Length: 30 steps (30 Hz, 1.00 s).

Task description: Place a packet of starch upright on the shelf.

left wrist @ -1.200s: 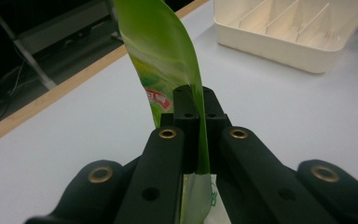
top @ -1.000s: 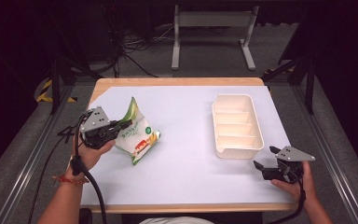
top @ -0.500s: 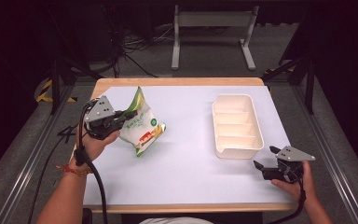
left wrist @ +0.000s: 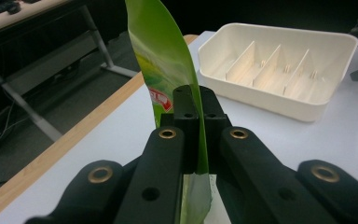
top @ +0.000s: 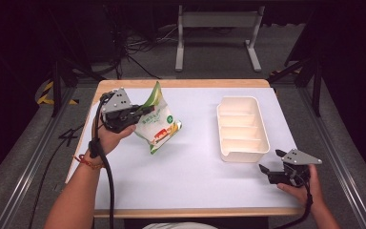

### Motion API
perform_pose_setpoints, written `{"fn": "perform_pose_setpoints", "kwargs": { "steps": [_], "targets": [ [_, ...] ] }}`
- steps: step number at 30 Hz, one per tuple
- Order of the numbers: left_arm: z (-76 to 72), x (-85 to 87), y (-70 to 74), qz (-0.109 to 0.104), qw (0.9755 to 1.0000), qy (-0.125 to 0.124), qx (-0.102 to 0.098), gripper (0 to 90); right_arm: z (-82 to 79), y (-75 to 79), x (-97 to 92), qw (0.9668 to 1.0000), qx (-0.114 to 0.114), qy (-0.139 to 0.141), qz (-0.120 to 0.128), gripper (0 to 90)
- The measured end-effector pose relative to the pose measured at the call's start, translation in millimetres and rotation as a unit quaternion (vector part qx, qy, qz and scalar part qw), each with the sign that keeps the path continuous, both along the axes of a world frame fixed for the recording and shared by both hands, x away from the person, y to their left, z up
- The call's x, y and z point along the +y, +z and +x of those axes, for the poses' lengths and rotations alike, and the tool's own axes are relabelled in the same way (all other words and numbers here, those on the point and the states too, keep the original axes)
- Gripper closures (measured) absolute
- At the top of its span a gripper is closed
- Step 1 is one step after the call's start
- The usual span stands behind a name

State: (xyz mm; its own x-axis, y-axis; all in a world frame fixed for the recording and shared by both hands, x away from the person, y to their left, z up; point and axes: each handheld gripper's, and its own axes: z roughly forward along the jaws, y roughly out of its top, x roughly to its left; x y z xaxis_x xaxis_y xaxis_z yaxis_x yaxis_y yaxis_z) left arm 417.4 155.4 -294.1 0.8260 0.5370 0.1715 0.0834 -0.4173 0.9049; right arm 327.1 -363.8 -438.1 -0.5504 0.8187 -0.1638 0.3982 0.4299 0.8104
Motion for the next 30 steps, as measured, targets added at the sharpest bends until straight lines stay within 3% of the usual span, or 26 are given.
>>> {"fn": "perform_pose_setpoints", "kwargs": {
  "steps": [5, 16, 30],
  "targets": [
    [5.0, -20.5, 6.0, 0.003, 0.9997, -0.023, -0.005, 89.4, -0.2, 0.3, -0.3, 1.0, -0.002, -0.001, 0.0, 15.3],
    [13.0, -52.7, 14.3, 0.004, 0.9988, -0.047, -0.014, 89.4, 0.1, 0.4, -1.6, 1.0, -0.002, -0.006, 0.004, 15.0],
    [24.4, -82.1, 21.6, 0.001, 0.9974, -0.07, -0.018, 89.4, 0.4, -0.1, -1.5, 1.0, 0.0, -0.004, 0.005, 15.0]
  ]
}}
